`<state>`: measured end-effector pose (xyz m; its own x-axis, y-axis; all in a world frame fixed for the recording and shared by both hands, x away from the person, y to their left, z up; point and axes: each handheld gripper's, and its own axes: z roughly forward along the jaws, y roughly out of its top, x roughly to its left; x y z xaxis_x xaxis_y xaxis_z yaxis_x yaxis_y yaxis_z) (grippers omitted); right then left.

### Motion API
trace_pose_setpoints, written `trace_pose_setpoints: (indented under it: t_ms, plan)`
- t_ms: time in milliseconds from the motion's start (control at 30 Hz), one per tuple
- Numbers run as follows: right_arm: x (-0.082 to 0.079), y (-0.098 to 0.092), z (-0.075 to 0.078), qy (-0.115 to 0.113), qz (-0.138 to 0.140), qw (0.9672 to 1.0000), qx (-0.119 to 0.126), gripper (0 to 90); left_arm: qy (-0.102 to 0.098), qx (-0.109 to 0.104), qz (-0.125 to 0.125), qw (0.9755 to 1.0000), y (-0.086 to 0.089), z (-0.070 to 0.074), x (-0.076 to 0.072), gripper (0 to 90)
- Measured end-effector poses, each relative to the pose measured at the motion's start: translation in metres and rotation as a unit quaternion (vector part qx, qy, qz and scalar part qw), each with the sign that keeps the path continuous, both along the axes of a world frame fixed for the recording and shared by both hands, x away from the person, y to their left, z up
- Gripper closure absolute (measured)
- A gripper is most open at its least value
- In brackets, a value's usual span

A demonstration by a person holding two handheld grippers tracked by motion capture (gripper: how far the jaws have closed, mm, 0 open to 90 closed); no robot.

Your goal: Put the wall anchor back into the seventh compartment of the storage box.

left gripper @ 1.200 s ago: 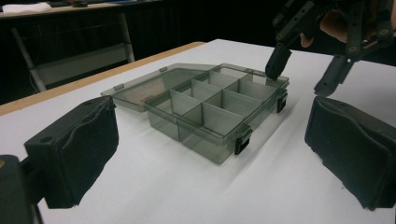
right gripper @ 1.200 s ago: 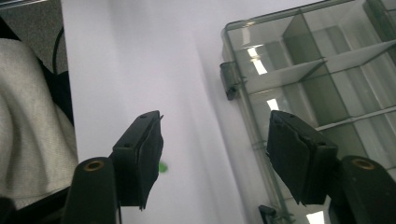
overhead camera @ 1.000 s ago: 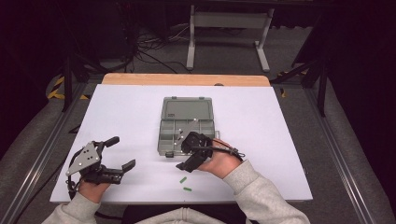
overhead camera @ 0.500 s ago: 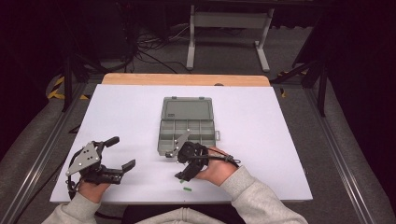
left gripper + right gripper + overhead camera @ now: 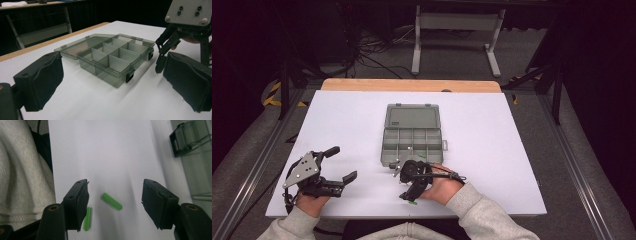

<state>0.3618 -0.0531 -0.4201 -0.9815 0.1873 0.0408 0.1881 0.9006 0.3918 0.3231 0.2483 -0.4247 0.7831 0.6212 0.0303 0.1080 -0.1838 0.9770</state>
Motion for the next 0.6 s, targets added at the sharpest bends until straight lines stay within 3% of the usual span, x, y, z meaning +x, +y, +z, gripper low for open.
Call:
trace_pose_setpoints:
  t_ms: [233,600]
  plan:
    - [-0.002,0.0014,-0.0056,0.002,0.007,0.9999,-0.01,41.7,0.003,0.001,0.0,1.0,-0.0002,-0.0003,0.0003,3.8]
    - [-0.0058,0.0044,-0.0082,-0.012,0.013,0.9995,-0.028,61.5,0.003,0.003,0.0,1.0,0.0002,-0.0002,0.0004,3.8]
